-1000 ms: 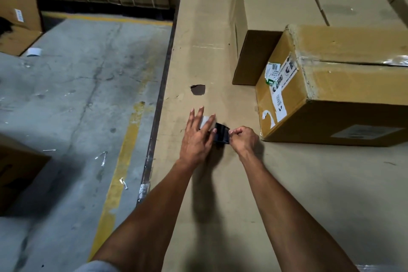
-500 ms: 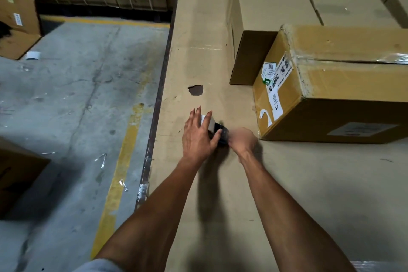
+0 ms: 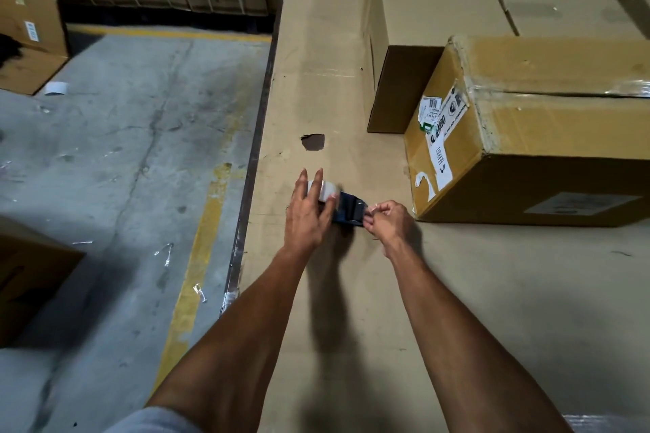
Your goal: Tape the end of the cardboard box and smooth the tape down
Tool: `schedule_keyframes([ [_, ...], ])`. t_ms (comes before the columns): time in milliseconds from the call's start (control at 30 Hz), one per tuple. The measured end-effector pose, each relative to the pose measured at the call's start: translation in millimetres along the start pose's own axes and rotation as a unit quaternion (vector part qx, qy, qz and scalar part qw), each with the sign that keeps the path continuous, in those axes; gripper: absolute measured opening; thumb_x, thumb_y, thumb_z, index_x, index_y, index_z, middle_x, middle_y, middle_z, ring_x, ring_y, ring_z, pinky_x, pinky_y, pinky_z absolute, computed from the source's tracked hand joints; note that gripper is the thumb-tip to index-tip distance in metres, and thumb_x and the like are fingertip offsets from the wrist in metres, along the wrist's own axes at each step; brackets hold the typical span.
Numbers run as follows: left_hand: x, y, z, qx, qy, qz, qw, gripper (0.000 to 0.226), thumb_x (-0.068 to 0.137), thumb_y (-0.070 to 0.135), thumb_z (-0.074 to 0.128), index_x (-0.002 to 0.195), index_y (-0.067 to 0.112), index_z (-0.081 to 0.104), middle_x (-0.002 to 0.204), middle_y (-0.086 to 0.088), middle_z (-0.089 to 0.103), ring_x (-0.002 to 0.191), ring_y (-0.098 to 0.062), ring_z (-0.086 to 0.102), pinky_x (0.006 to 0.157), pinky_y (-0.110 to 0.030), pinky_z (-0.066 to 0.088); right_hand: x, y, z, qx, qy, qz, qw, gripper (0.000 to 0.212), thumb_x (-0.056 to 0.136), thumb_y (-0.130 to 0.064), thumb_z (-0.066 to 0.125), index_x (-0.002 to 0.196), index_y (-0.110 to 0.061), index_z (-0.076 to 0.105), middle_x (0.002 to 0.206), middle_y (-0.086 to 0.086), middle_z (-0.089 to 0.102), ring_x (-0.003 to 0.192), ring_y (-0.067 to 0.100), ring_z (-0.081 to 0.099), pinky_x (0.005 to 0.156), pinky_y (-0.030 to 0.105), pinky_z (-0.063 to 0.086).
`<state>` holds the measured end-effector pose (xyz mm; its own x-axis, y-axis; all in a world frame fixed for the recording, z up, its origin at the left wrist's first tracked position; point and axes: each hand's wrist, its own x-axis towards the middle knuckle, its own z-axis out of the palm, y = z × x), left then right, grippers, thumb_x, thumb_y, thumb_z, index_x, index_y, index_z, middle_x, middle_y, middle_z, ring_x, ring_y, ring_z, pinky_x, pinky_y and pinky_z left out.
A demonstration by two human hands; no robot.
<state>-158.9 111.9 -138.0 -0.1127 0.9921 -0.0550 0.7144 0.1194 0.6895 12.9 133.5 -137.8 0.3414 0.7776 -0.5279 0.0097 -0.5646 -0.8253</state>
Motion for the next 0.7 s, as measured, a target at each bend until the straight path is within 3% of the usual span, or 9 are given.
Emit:
schedule_keyframes([
  [100,0,-1,-2,-0.047,0.007,0.001,0.999,0.066,0.110,0.053,0.050,0.170,0.038,0.025,0.181,-0.003,0.011,0.164,-0.029,0.021,0.127,-0.062,0.032,-2,-4,-3,0.014,-0.006,0.006,1.000,0.022,0.097,0.009,0.059,0.083,-0.007,0.057,0.096,0.025,0.070,0.073,0.027,0.070,0.061,0.025,0.063],
  [133,1,1,-1,-0.043,0.006,0.007,0.999,0.066,0.110,0.053,0.050,0.170,0.038,0.026,0.181,-0.002,0.011,0.164,-0.029,0.021,0.127,-0.061,0.032,0,-2,-4,0.008,-0.004,0.011,1.000,0.022,0.096,0.008,0.061,0.082,-0.008,0.058,0.096,0.024,0.071,0.076,0.029,0.071,0.060,0.024,0.062],
  [233,0,3,2,0.009,0.002,0.043,0.999,0.067,0.109,0.055,0.052,0.169,0.036,0.029,0.180,-0.002,0.012,0.164,-0.030,0.020,0.127,-0.056,0.034,2,0,-8,0.034,-0.026,0.043,0.998,0.020,0.097,0.010,0.054,0.086,-0.007,0.054,0.109,0.030,0.071,0.099,0.039,0.072,0.087,0.044,0.063],
  [333,0,2,4,0.041,0.000,0.055,0.998,0.072,0.107,0.060,0.051,0.170,0.035,0.027,0.181,-0.002,0.010,0.165,-0.030,0.017,0.126,-0.054,0.034,4,-1,-10,0.046,-0.056,0.047,0.996,0.023,0.098,0.014,0.047,0.089,-0.007,0.048,0.116,0.034,0.067,0.109,0.044,0.071,0.095,0.047,0.059],
  [567,4,7,1,0.104,-0.012,0.060,0.993,0.081,0.105,0.063,0.054,0.172,0.032,0.020,0.182,-0.002,0.002,0.167,-0.028,0.010,0.130,-0.051,0.031,8,-6,-14,0.076,-0.086,0.062,0.991,0.021,0.103,0.008,0.048,0.090,-0.008,0.048,0.118,0.034,0.066,0.111,0.046,0.069,0.091,0.045,0.057],
  [700,5,10,-3,0.142,-0.005,0.091,0.986,0.080,0.103,0.062,0.059,0.170,0.032,0.028,0.181,-0.006,0.011,0.165,-0.030,0.019,0.122,-0.049,0.043,12,-9,-23,0.085,-0.138,0.079,0.984,0.016,0.102,0.008,0.052,0.095,-0.006,0.053,0.098,0.021,0.068,0.087,0.031,0.070,0.100,0.046,0.056],
])
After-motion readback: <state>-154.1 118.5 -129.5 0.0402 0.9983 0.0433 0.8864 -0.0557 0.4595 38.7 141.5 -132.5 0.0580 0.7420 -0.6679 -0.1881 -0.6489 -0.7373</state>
